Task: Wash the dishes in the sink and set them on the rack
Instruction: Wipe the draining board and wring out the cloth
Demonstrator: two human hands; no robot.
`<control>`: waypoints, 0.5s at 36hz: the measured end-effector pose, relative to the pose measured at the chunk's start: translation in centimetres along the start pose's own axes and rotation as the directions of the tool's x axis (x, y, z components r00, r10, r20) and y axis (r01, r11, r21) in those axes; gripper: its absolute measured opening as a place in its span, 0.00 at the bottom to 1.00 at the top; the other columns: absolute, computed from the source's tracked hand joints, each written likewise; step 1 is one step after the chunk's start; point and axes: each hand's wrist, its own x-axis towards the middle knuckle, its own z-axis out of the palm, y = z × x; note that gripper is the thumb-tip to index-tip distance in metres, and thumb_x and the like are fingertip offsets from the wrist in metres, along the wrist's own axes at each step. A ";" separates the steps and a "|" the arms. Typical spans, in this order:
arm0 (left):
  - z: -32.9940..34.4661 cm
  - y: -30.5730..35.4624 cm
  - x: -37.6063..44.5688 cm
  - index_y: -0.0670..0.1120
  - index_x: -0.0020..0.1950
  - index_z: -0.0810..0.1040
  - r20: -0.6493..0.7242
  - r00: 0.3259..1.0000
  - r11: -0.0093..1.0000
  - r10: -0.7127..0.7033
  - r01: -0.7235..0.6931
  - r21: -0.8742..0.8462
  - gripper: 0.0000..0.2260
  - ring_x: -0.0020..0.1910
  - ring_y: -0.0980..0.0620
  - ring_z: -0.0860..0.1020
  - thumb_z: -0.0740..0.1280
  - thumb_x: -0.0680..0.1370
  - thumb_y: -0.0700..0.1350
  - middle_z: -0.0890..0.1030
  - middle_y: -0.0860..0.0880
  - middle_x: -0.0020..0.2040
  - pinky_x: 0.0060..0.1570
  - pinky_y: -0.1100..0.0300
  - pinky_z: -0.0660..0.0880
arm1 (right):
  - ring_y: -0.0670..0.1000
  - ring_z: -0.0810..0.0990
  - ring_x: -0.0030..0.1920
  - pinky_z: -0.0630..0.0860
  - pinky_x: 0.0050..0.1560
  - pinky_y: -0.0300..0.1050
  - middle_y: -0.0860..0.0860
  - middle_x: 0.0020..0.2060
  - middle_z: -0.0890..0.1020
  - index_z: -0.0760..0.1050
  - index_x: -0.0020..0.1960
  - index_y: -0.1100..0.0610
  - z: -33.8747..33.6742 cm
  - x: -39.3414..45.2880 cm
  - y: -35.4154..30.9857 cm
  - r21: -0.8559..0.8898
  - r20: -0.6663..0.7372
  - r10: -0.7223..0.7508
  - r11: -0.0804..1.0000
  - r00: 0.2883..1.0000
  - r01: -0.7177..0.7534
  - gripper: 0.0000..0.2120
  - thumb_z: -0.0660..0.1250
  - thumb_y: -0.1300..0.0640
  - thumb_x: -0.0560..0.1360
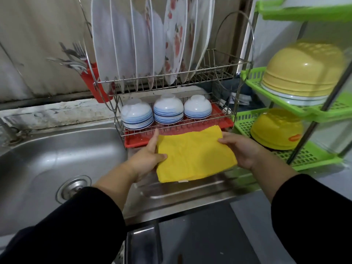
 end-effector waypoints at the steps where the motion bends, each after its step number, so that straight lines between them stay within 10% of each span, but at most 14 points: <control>1: 0.1 -0.2 0.0 0.56 0.78 0.44 -0.009 1.000 1.000 -0.004 0.004 0.031 0.36 0.63 0.52 0.69 0.60 0.79 0.32 0.62 0.55 0.68 0.63 0.57 0.68 | 0.54 0.82 0.45 0.82 0.40 0.47 0.56 0.51 0.82 0.73 0.62 0.57 -0.1 0.0 0.2 -0.003 -0.001 0.009 1.000 1.000 -0.009 0.15 0.56 0.64 0.78; 8: 1.2 -1.6 0.0 0.55 0.78 0.49 0.012 0.995 0.976 -0.095 0.091 0.196 0.34 0.66 0.50 0.69 0.63 0.79 0.36 0.61 0.50 0.75 0.68 0.55 0.66 | 0.57 0.78 0.55 0.76 0.52 0.53 0.56 0.57 0.78 0.69 0.64 0.51 -1.7 0.4 0.8 -0.130 -0.041 0.085 0.987 0.996 -0.090 0.17 0.57 0.66 0.79; 12: 2.3 -2.1 0.0 0.53 0.78 0.47 -0.042 0.997 0.881 -0.069 0.081 0.466 0.32 0.56 0.52 0.70 0.61 0.81 0.40 0.55 0.48 0.73 0.54 0.66 0.67 | 0.60 0.76 0.58 0.74 0.59 0.58 0.56 0.58 0.76 0.67 0.66 0.50 -2.2 0.9 1.0 -0.283 -0.102 0.112 0.949 0.988 -0.137 0.19 0.57 0.67 0.80; 18: 3.6 -2.8 0.0 0.42 0.78 0.47 -0.066 0.997 0.773 -0.030 0.065 0.631 0.30 0.45 0.56 0.68 0.59 0.81 0.38 0.54 0.48 0.61 0.41 0.75 0.60 | 0.60 0.76 0.55 0.78 0.45 0.53 0.58 0.56 0.76 0.66 0.68 0.49 -2.1 1.5 1.6 -0.547 -0.190 0.095 0.816 0.977 -0.185 0.22 0.59 0.68 0.78</control>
